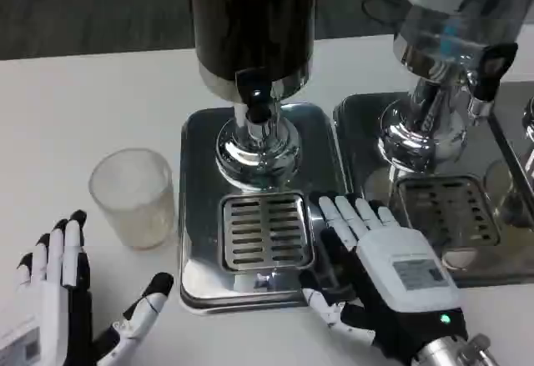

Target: Grasp the cup under the faucet to collect the drink, then remove the cup.

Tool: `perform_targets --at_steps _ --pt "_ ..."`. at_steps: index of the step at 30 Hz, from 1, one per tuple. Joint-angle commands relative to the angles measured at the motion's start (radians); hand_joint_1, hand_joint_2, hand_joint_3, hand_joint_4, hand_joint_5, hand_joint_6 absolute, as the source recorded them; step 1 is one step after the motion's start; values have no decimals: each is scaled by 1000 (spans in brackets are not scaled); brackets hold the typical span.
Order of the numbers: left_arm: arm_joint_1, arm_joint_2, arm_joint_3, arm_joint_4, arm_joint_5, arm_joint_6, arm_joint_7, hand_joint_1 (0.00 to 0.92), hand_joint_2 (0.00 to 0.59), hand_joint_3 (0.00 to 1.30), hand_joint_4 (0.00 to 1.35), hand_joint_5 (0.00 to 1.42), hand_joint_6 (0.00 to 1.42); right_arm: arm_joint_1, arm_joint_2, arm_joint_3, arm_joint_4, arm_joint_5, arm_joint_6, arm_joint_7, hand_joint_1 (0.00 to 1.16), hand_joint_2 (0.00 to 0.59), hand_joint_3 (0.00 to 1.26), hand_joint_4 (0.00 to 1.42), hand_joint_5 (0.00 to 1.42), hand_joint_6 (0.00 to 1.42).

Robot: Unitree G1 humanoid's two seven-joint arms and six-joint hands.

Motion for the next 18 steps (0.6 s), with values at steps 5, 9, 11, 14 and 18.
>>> perform_targets --at_steps 5,9,11,14,18 --pt "1 0 6 -2 1 3 8 0 125 0 0 0 0 -1 0 -9 -8 1 3 1 301 418 0 0 0 0" --pt "-3 -4 5 0 1 7 9 0 125 0 0 0 0 -6 -3 -11 -7 3 3 6 299 418 0 0 0 0" --pt "-4 -9 7 -1 0 6 16 0 125 0 0 0 0 -11 -6 -12 -3 6 -2 11 298 418 0 0 0 0" --pt "-3 -11 21 10 -11 -17 46 0 125 0 0 0 0 -19 3 -7 6 2 5 11 296 419 0 0 0 0" --pt "-3 -6 45 26 -27 -39 70 0 125 0 0 0 0 -24 17 2 17 -10 16 2 295 419 0 0 0 0"
